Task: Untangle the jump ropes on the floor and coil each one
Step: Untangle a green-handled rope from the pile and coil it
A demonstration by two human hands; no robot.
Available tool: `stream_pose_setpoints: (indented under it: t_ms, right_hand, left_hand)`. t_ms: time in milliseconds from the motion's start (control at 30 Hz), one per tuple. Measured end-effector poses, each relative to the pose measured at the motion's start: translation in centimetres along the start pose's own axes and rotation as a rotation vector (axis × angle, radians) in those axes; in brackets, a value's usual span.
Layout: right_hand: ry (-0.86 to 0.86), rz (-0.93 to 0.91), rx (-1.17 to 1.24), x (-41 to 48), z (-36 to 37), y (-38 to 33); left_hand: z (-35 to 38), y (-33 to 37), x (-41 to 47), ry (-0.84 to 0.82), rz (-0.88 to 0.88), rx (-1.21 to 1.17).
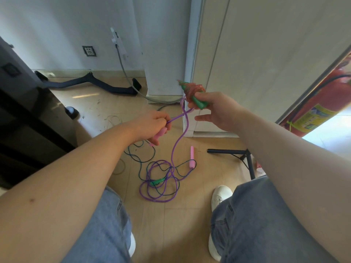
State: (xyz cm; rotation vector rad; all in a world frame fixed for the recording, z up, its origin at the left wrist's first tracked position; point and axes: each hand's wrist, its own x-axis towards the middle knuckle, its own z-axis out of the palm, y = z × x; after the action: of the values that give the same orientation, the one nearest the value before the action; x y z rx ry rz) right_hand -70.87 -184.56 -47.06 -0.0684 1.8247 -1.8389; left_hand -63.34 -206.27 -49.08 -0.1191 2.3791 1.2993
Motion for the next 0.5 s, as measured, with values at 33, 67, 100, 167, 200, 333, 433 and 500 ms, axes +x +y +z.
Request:
stream_pose_setpoints:
  t_ms: [33,67,100,167,200,333,433,500]
  right_hand:
    - [0.010,0.000,-0.004,0.1,0.2,0.1]
    - [0.008,0.000,0.008,0.2,0.4,0.1]
    - [-0.009,0.003,0.030,0.2,0.6,0.2]
    - [-0.068,0.010,0.063,-0.1,1.1,0.2]
    - [-0.102,0.012,0.064,-0.3,1.4,0.2]
    - [-0.224,0.053,0.051,-0.7,2.5,0.8]
    - [-0.238,0.043,-0.035,-0.6,2.9,1.1]
    - [-0.192,0.010,-0.157,-0.3,3.1,1.0]
  left_hand:
    - [0.1,0.2,0.0,-0.005,-0.003,0.022]
    - [0.3,0.3,0.0,-0.005,-0.001,0.044]
    - [0.4,0.5,0.0,-0.003,0.000,0.070]
    - [0.7,0.6,0.1,0.020,0.016,0.117]
    - [0.8,0.6,0.1,0.025,0.023,0.121]
    - [1.2,1.0,0.3,0.048,0.048,0.131]
    - [1.2,1.3,0.3,0.094,0.093,0.208]
    - [1.1,1.2,0.5,0.090,0.087,0.142]
